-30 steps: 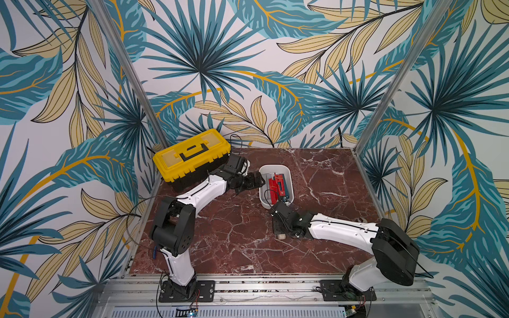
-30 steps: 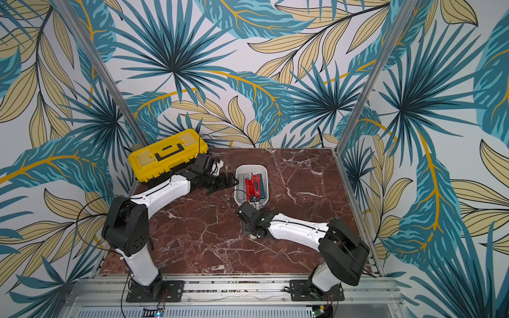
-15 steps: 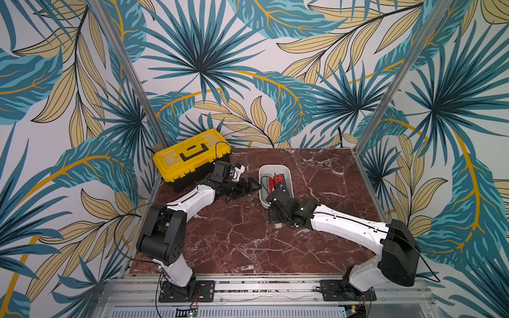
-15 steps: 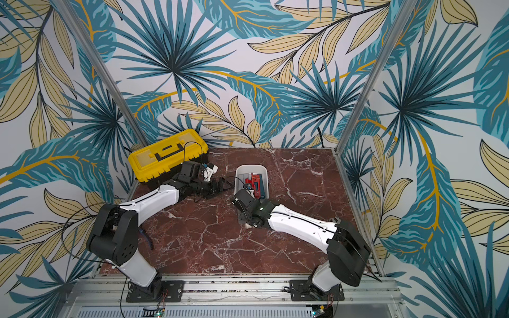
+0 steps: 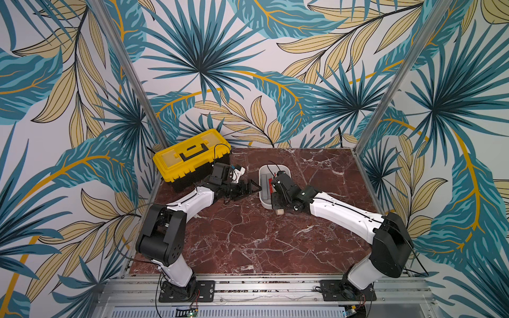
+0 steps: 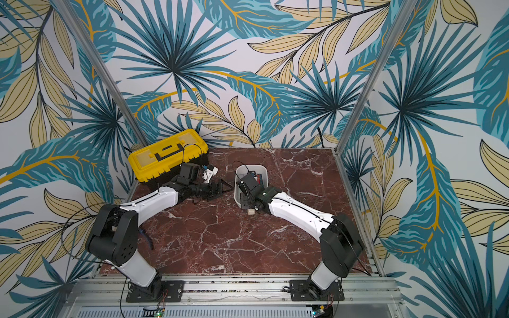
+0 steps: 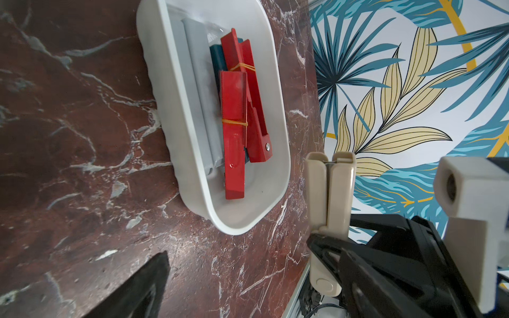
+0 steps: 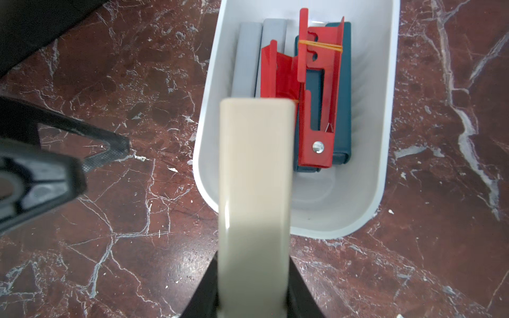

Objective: Put the pruning pliers into the storage box
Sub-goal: Place the storage box at the center of the board, then place the pruning pliers in the storage box.

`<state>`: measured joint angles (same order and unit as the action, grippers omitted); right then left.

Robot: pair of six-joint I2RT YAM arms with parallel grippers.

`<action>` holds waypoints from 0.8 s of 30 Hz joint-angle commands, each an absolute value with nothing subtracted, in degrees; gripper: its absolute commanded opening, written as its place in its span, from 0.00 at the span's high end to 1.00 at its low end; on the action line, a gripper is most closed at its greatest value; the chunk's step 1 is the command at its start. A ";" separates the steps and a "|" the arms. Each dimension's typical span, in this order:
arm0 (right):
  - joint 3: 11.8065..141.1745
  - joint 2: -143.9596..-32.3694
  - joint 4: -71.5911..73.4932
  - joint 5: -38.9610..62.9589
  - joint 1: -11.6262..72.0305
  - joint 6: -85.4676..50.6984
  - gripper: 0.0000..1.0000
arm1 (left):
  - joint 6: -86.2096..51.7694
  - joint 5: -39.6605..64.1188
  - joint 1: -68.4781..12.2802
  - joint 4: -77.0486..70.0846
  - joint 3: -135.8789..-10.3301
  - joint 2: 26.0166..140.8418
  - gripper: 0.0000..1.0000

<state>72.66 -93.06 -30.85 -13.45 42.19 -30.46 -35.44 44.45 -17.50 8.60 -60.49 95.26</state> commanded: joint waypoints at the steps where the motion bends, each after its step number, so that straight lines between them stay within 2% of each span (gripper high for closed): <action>1: 75.08 -94.41 -31.68 -12.57 41.71 -28.32 1.00 | -34.96 45.78 -16.89 7.19 -59.72 93.05 0.00; 24: 87.57 -108.02 -30.81 -8.09 37.28 -25.38 1.00 | -35.33 46.49 -16.19 5.88 -58.18 92.62 0.00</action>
